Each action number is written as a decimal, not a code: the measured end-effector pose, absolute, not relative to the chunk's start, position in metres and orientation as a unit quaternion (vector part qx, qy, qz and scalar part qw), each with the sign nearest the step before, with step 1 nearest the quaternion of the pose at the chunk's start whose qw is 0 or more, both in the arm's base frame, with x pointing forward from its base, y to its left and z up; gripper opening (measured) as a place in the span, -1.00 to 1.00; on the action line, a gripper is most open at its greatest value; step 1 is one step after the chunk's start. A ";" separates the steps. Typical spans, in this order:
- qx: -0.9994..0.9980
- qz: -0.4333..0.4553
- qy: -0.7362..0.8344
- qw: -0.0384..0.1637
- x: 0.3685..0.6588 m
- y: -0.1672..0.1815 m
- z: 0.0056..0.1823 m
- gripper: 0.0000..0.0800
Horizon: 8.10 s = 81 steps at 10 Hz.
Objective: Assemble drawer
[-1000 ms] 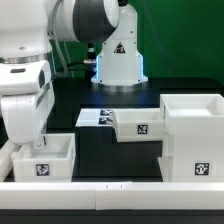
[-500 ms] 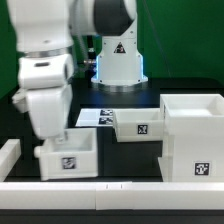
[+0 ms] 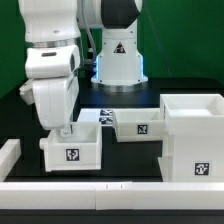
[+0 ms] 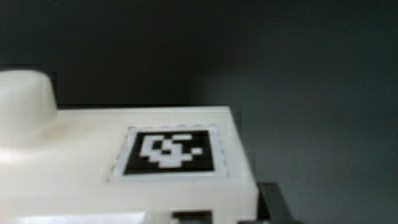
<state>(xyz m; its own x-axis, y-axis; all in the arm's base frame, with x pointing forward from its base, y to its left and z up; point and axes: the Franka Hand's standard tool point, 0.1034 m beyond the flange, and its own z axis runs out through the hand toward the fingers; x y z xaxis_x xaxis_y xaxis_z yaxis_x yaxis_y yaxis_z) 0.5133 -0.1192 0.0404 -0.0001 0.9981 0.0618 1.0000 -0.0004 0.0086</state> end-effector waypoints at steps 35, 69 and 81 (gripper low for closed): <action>-0.723 -0.031 -0.690 0.019 0.542 -0.008 0.027 -0.90; -0.761 -0.015 -0.648 0.019 0.526 0.004 0.033 -0.90; -0.771 -0.075 -0.633 -0.017 0.526 0.001 0.020 -0.90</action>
Offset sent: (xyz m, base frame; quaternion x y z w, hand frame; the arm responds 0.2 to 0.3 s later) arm 0.0191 0.0599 0.0014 -0.0404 0.0403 -0.0632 0.9964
